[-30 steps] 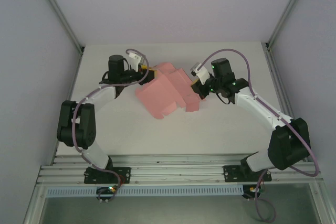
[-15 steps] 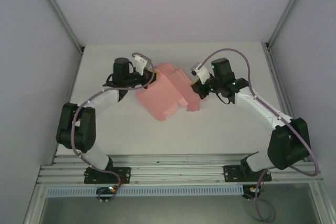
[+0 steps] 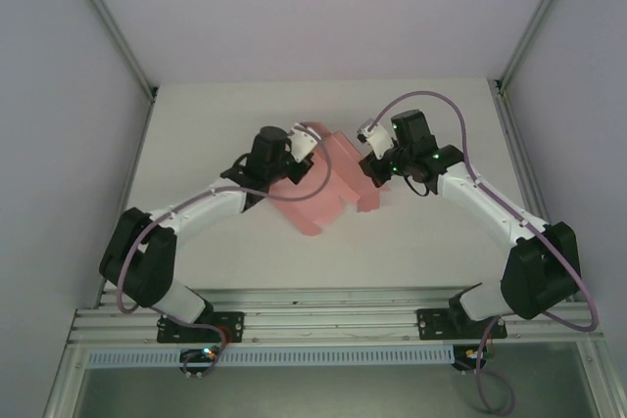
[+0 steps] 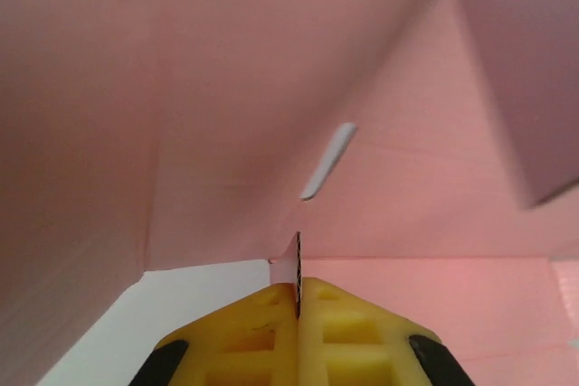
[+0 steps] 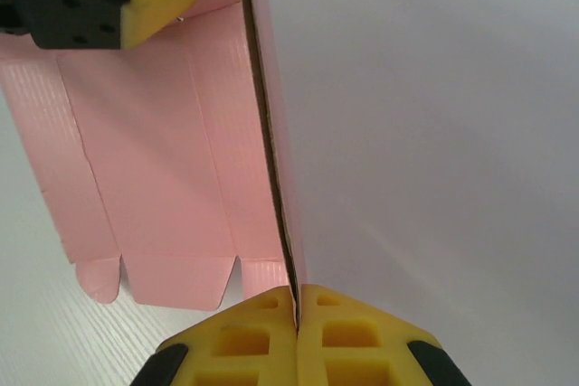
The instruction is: Assemble paper box
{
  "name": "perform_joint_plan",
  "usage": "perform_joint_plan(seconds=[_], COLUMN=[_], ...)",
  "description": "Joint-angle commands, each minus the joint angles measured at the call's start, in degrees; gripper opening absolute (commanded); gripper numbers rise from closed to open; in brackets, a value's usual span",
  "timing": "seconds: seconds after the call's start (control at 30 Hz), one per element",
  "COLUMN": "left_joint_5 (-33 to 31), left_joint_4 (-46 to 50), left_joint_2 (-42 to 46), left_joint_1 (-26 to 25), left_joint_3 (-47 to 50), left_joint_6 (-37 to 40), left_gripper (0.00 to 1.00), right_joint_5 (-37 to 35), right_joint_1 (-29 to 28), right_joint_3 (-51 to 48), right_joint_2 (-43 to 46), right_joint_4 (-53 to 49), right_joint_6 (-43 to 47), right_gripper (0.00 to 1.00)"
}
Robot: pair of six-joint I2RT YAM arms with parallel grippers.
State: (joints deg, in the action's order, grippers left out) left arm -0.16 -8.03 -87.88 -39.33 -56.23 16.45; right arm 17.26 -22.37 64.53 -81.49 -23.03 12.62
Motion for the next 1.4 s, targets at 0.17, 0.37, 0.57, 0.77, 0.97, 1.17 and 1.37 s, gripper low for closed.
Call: perform_joint_plan(seconds=[0.17, 0.37, 0.57, 0.77, 0.97, 1.17, 1.37], left_joint_5=[-14.3, -14.2, -11.0, 1.6, 8.3, 9.2, 11.3], left_joint_4=[-4.1, -5.8, -4.7, -4.7, -10.3, -10.2, -11.2], left_joint_2=[-2.6, -4.5, -4.1, 4.2, 16.4, 26.3, 27.9], left_joint_1=[-12.6, -14.6, -12.2, -4.9, -1.6, 3.5, 12.2], left_joint_3=[-0.5, -0.7, -0.9, 6.0, 16.9, 23.8, 26.7], left_joint_6=[12.8, 12.3, 6.5, -6.6, -14.5, -21.7, -31.8], left_gripper=[0.00, 0.00, 0.00, 0.42, 0.83, 1.00, 1.00], right_joint_5=[-0.4, -2.4, -3.7, -8.6, -13.4, -28.5, -44.5], right_joint_1=[-3.1, -3.6, -3.6, -3.7, -3.9, -9.9, -15.6], right_joint_3=[0.0, -0.9, -1.3, 0.0, 2.3, 1.4, -1.8], right_joint_2=[0.4, 0.4, 0.8, 0.5, -3.1, -6.8, -14.7], right_joint_4=[3.8, 3.2, 3.0, 0.3, -1.8, 4.8, 20.6], right_joint_6=[1.4, 2.1, 3.1, 6.8, 11.3, 23.7, 40.3], right_gripper=[0.00, 0.00, 0.00, 0.00, 0.00, 0.00, 0.00])
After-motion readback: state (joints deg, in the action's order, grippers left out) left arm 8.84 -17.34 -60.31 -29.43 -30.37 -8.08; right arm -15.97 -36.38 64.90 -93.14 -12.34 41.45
